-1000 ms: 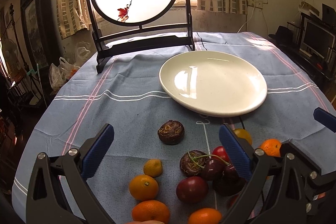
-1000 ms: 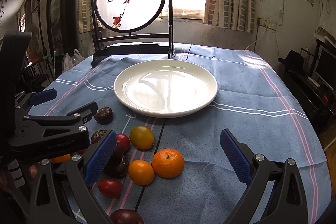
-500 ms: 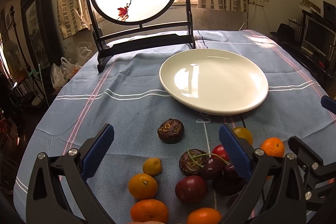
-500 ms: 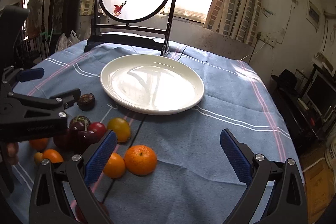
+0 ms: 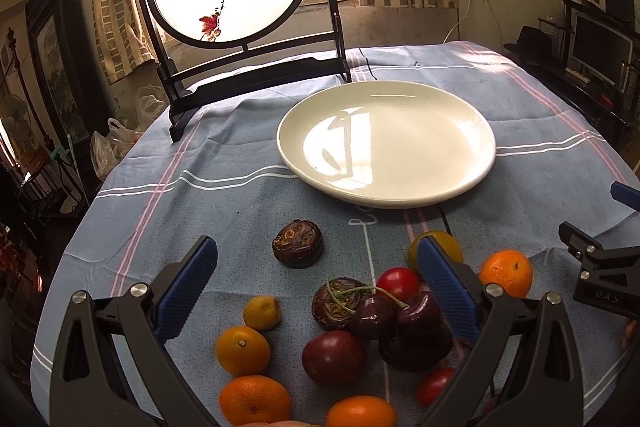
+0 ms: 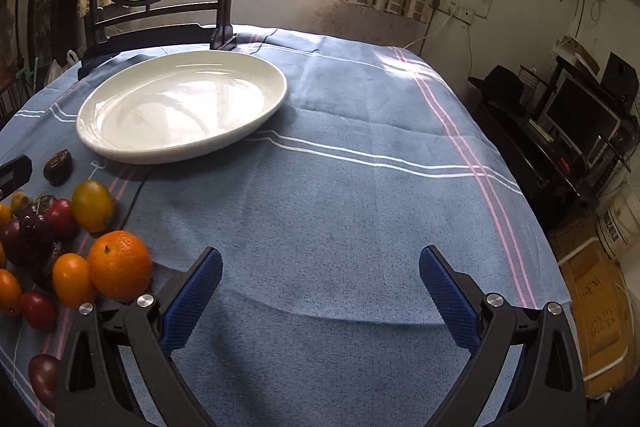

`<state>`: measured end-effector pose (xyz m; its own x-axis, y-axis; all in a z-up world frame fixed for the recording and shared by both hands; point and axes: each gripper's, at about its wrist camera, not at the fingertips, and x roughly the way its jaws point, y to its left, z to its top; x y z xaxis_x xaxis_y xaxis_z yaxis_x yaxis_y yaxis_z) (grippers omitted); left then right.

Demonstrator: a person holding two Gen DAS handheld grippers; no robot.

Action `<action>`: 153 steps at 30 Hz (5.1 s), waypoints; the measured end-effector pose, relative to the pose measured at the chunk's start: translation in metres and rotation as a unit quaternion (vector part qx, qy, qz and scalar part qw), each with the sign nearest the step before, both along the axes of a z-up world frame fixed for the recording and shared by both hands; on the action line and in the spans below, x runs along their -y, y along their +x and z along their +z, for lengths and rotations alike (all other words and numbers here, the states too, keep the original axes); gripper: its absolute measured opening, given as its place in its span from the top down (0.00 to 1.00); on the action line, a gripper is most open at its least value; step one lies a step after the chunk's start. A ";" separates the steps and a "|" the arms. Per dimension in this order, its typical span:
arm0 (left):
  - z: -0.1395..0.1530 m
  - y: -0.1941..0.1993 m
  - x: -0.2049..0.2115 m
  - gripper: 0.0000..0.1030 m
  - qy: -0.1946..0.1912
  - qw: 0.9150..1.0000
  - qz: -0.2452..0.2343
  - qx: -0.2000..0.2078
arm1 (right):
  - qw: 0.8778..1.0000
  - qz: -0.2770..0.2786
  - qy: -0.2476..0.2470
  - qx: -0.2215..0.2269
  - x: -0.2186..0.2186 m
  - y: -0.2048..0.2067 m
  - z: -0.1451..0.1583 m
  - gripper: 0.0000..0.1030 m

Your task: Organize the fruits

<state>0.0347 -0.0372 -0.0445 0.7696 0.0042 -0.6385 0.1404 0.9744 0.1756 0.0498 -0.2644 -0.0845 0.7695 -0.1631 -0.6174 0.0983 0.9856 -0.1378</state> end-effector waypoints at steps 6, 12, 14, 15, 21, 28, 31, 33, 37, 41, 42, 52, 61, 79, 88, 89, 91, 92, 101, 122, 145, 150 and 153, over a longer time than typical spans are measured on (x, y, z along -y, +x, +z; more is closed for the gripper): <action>0.001 -0.001 0.002 0.05 -0.008 1.000 0.001 -0.001 | 1.000 -0.009 0.006 -0.026 0.008 0.008 -0.011 0.03; 0.005 -0.005 -0.004 0.05 -0.015 1.000 0.016 0.000 | 0.997 -0.007 0.030 -0.066 0.015 0.018 -0.021 0.03; 0.006 -0.008 -0.012 0.05 -0.018 0.999 0.027 0.003 | 0.997 -0.004 0.045 -0.070 0.019 0.019 -0.022 0.03; 0.007 -0.010 -0.017 0.05 -0.020 0.999 0.035 0.003 | 0.996 -0.003 0.049 -0.071 0.020 0.020 -0.022 0.03; 0.008 -0.018 -0.059 0.05 -0.027 0.994 0.102 0.000 | 0.993 0.004 0.087 -0.076 0.028 0.022 -0.025 0.03; 0.005 -0.031 -0.106 0.05 -0.039 0.987 0.158 -0.009 | 0.994 0.003 0.082 -0.076 0.028 0.022 -0.026 0.03; 0.006 -0.032 -0.121 0.05 -0.041 0.986 0.159 -0.007 | 0.994 0.003 0.082 -0.076 0.028 0.022 -0.026 0.03; 0.007 -0.032 -0.132 0.05 -0.038 0.987 0.159 -0.004 | 0.994 0.003 0.082 -0.076 0.029 0.022 -0.026 0.03; 0.002 -0.026 -0.160 0.05 -0.026 0.986 0.167 -0.005 | 0.994 0.003 0.082 -0.076 0.028 0.022 -0.026 0.03; -0.013 -0.010 -0.186 0.05 -0.050 0.984 0.169 -0.036 | 0.994 0.003 0.082 -0.076 0.028 0.022 -0.026 0.03; -0.017 -0.004 -0.191 0.05 -0.053 0.982 0.174 -0.046 | 0.994 0.003 0.082 -0.076 0.028 0.022 -0.026 0.03; -0.062 0.032 -0.222 0.05 -0.100 0.964 0.208 -0.133 | 0.994 0.003 0.082 -0.075 0.028 0.022 -0.026 0.03; -0.064 0.035 -0.216 0.04 -0.089 0.964 0.211 -0.137 | 0.994 0.003 0.082 -0.075 0.028 0.022 -0.026 0.03; -0.064 0.035 -0.215 0.04 -0.090 0.964 0.211 -0.137 | 0.994 0.003 0.082 -0.075 0.029 0.022 -0.026 0.03; -0.064 0.035 -0.216 0.04 -0.090 0.964 0.211 -0.136 | 0.994 0.003 0.082 -0.075 0.028 0.022 -0.026 0.03; -0.064 0.035 -0.216 0.04 -0.090 0.964 0.211 -0.136 | 0.994 0.003 0.082 -0.075 0.029 0.022 -0.026 0.03; -0.064 0.035 -0.216 0.04 -0.090 0.964 0.211 -0.136 | 0.994 0.003 0.082 -0.075 0.028 0.022 -0.027 0.03; -0.064 0.035 -0.216 0.04 -0.090 0.964 0.211 -0.136 | 0.994 0.003 0.082 -0.075 0.029 0.022 -0.026 0.03; -0.065 0.035 -0.216 0.04 -0.090 0.964 0.211 -0.136 | 0.994 0.003 0.082 -0.075 0.028 0.022 -0.027 0.03; -0.064 0.035 -0.217 0.04 -0.091 0.964 0.211 -0.135 | 0.994 0.003 0.082 -0.075 0.029 0.022 -0.026 0.03; -0.065 0.035 -0.216 0.04 -0.091 0.964 0.211 -0.135 | 0.994 0.003 0.082 -0.075 0.029 0.022 -0.026 0.03; -0.065 0.035 -0.215 0.04 -0.091 0.964 0.211 -0.135 | 0.994 0.003 0.082 -0.075 0.029 0.022 -0.026 0.03; -0.064 0.035 -0.216 0.04 -0.092 0.963 0.213 -0.135 | 0.994 0.003 0.082 -0.075 0.029 0.022 -0.026 0.03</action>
<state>0.0702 0.1784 -0.1088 0.5293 0.1505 -0.8350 -0.2619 0.9651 0.0080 0.0718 -0.2932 -0.1107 0.6669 -0.0460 -0.7437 0.0823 0.9965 0.0122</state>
